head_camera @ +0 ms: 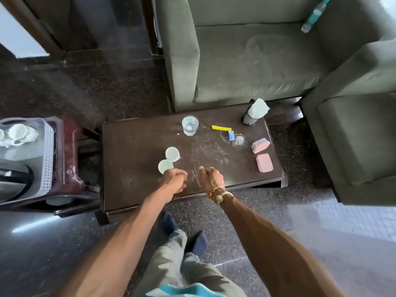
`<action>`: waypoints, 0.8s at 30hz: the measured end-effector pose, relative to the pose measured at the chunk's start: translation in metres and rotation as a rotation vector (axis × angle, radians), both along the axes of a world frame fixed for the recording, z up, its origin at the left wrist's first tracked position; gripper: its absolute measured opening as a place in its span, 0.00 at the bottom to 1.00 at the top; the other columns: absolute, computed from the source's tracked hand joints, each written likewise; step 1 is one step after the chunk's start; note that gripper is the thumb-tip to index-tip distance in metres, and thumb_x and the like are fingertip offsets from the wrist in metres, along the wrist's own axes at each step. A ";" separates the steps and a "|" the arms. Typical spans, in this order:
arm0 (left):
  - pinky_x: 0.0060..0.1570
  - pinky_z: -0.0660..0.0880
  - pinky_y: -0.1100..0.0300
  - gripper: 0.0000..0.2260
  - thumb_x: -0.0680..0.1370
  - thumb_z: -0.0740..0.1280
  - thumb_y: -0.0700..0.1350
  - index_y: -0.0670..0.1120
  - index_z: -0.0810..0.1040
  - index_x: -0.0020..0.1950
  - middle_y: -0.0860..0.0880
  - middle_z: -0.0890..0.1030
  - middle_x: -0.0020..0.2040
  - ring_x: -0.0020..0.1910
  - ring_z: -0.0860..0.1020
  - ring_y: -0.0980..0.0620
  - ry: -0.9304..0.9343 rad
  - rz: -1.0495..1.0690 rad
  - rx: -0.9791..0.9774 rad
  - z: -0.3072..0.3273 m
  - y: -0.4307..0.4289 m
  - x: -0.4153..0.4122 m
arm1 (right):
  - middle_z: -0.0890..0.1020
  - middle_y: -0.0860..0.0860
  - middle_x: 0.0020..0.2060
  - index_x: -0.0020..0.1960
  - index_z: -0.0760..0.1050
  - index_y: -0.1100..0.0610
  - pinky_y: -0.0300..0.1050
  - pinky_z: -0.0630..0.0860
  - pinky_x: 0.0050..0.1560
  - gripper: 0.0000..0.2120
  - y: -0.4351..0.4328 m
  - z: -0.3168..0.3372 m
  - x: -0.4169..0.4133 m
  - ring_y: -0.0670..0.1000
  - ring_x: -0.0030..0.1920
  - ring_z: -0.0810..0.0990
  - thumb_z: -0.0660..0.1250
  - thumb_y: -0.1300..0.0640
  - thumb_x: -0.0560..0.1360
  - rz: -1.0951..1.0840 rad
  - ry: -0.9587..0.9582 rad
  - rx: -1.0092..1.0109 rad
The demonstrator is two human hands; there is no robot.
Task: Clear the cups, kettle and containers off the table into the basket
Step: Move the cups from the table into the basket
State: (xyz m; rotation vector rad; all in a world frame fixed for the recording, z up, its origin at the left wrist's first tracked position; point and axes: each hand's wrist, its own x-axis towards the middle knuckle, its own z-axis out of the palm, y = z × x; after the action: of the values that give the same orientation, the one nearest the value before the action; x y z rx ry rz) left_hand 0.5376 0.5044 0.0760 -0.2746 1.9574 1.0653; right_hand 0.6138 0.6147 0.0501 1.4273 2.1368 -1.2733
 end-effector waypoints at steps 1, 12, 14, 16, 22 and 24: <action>0.45 0.80 0.57 0.09 0.80 0.64 0.41 0.50 0.79 0.43 0.47 0.84 0.46 0.40 0.81 0.51 -0.004 0.020 0.001 -0.002 -0.001 -0.006 | 0.84 0.63 0.47 0.49 0.80 0.63 0.50 0.75 0.50 0.24 0.000 0.000 -0.006 0.64 0.50 0.81 0.57 0.43 0.79 0.012 -0.003 -0.007; 0.45 0.81 0.55 0.10 0.78 0.67 0.38 0.50 0.79 0.39 0.46 0.83 0.44 0.35 0.80 0.51 -0.016 0.168 -0.021 -0.031 -0.017 -0.074 | 0.84 0.62 0.49 0.50 0.81 0.60 0.53 0.77 0.55 0.22 0.008 -0.019 -0.075 0.64 0.52 0.81 0.58 0.43 0.79 0.039 -0.014 -0.034; 0.46 0.82 0.53 0.08 0.78 0.67 0.38 0.50 0.80 0.42 0.45 0.84 0.47 0.36 0.81 0.51 -0.018 0.236 -0.042 -0.047 -0.023 -0.082 | 0.84 0.62 0.49 0.49 0.81 0.60 0.52 0.77 0.54 0.22 0.005 -0.034 -0.082 0.65 0.52 0.81 0.58 0.44 0.80 0.083 -0.039 -0.048; 0.47 0.83 0.52 0.06 0.78 0.67 0.38 0.48 0.81 0.46 0.44 0.85 0.47 0.38 0.82 0.50 -0.024 0.308 -0.066 -0.067 -0.030 -0.086 | 0.83 0.62 0.51 0.51 0.80 0.61 0.50 0.74 0.51 0.20 0.001 -0.056 -0.087 0.65 0.53 0.80 0.58 0.46 0.81 0.171 -0.070 -0.058; 0.51 0.82 0.47 0.10 0.74 0.70 0.44 0.45 0.82 0.54 0.44 0.85 0.49 0.45 0.84 0.45 -0.074 0.488 -0.124 -0.136 -0.051 -0.085 | 0.83 0.62 0.51 0.48 0.80 0.61 0.49 0.73 0.48 0.18 -0.012 -0.121 -0.099 0.64 0.51 0.79 0.58 0.49 0.80 0.312 -0.166 -0.074; 0.55 0.80 0.46 0.17 0.69 0.70 0.50 0.48 0.82 0.57 0.45 0.85 0.53 0.53 0.83 0.43 -0.089 0.515 -0.140 -0.164 -0.056 -0.081 | 0.82 0.62 0.48 0.47 0.80 0.61 0.47 0.69 0.47 0.17 -0.013 -0.138 -0.103 0.63 0.50 0.79 0.57 0.52 0.81 0.363 -0.181 -0.082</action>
State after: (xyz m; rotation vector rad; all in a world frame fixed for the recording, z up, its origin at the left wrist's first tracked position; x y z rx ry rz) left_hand 0.4570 0.4482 -0.0882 -0.9257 1.9291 1.2083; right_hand 0.5110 0.6014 -0.0882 1.0182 2.0736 -1.0401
